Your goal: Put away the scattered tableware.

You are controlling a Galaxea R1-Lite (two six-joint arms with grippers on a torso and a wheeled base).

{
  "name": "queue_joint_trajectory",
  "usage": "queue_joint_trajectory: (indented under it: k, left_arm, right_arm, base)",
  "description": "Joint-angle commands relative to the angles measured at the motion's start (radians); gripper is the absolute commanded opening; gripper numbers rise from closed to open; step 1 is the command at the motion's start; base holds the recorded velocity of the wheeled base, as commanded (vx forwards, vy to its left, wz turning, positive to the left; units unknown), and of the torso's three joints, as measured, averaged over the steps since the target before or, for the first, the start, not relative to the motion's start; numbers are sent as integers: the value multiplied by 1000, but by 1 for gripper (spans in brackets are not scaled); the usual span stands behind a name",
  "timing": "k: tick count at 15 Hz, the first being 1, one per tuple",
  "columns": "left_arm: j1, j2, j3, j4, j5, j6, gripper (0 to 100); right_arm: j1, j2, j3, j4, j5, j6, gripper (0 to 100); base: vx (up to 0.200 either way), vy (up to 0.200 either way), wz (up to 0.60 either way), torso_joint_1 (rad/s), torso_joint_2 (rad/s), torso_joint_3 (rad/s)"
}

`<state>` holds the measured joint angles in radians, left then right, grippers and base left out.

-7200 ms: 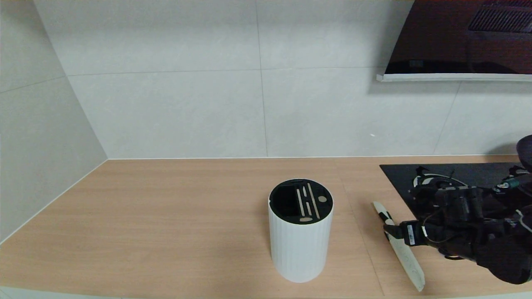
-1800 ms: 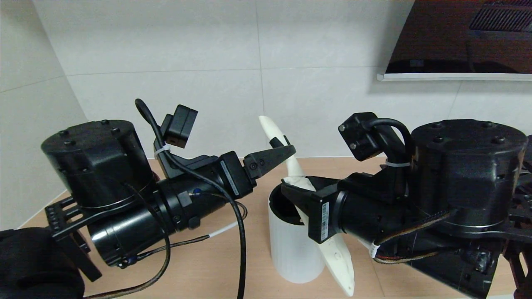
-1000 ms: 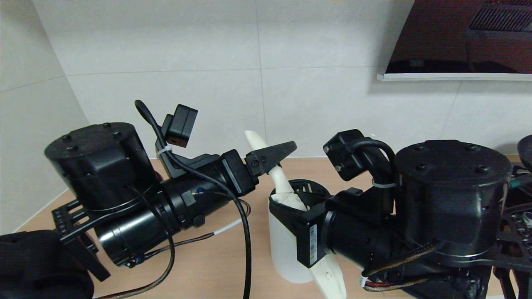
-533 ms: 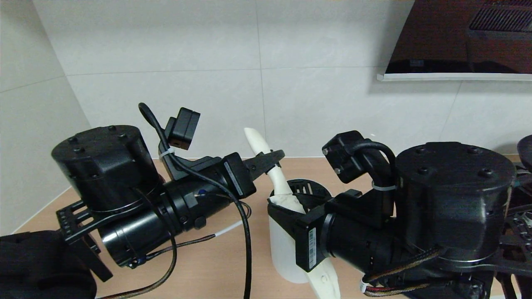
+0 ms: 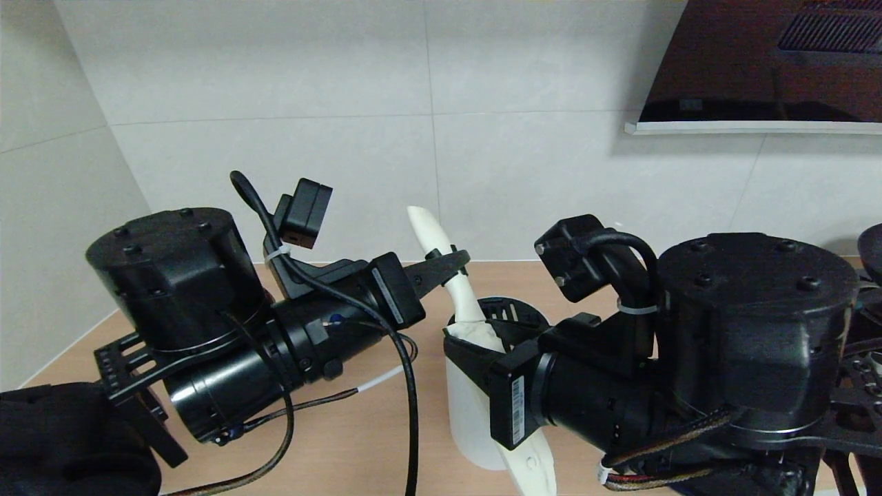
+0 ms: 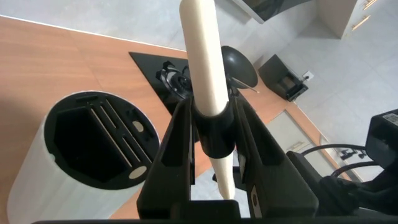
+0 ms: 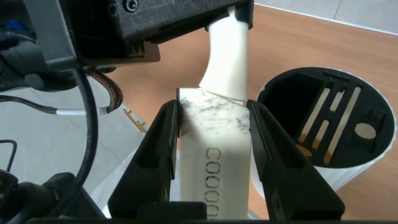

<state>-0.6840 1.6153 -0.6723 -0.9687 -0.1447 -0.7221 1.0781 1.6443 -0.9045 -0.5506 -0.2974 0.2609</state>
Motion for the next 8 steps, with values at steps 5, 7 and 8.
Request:
queue_joint_trajectory:
  k: [5,7,8]
  left_arm:
    - [0,-15,-6,1,0,1,0]
    - [0,-18,-9,1,2,1,0]
    - [0,-22,-9,1,2,1,0]
  right_arm:
    - [-1,-4,-1,-2,0,0,100]
    - [-1,-11,4,-2,-2,0,100]
    - [-3,-21,7,0,0,0,100]
  base:
    - [0,0,0,0,0,0]
    - [0,0,0,0,0,0]
    - [0,0,0,0,0,0]
